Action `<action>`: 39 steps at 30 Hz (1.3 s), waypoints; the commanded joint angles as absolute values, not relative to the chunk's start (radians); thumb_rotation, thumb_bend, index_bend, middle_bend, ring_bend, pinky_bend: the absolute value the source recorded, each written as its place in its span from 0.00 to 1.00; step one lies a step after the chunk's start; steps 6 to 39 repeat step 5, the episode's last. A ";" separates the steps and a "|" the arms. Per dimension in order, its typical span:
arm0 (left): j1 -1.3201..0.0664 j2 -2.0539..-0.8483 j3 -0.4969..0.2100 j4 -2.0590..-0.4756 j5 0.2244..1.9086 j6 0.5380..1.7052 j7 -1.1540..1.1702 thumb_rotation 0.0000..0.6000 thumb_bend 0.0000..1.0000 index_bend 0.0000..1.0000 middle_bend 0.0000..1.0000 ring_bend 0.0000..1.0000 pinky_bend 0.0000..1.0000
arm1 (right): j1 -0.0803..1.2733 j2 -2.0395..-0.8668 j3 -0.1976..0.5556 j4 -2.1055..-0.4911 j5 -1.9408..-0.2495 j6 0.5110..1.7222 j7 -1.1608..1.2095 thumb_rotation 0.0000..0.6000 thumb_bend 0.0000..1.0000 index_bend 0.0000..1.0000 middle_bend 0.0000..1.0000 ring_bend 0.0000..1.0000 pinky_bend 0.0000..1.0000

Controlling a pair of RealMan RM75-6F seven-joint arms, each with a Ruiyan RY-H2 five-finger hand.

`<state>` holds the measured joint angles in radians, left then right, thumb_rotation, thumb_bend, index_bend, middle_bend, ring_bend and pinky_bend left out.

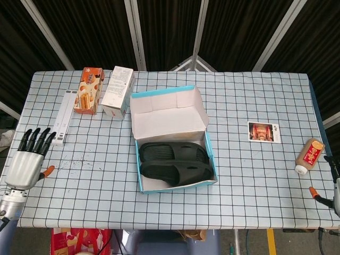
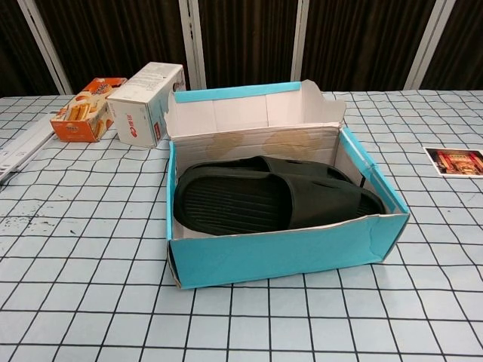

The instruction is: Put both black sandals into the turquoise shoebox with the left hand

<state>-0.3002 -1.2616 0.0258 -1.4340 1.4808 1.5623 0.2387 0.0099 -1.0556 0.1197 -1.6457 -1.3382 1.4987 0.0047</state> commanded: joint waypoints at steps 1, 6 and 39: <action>-0.243 -1.319 0.007 -1.322 1.454 1.582 0.114 1.00 0.23 0.05 0.05 0.00 0.01 | 0.007 -1.053 0.115 -1.655 -1.345 1.502 -0.005 1.00 0.23 0.17 0.17 0.21 0.23; -0.235 -1.320 0.000 -1.312 1.468 1.584 0.078 1.00 0.23 0.05 0.05 0.00 0.01 | 0.007 -1.051 0.114 -1.662 -1.354 1.504 -0.006 1.00 0.23 0.18 0.17 0.21 0.23; -0.235 -1.320 0.000 -1.312 1.468 1.584 0.078 1.00 0.23 0.05 0.05 0.00 0.01 | 0.007 -1.051 0.114 -1.662 -1.354 1.504 -0.006 1.00 0.23 0.18 0.17 0.21 0.23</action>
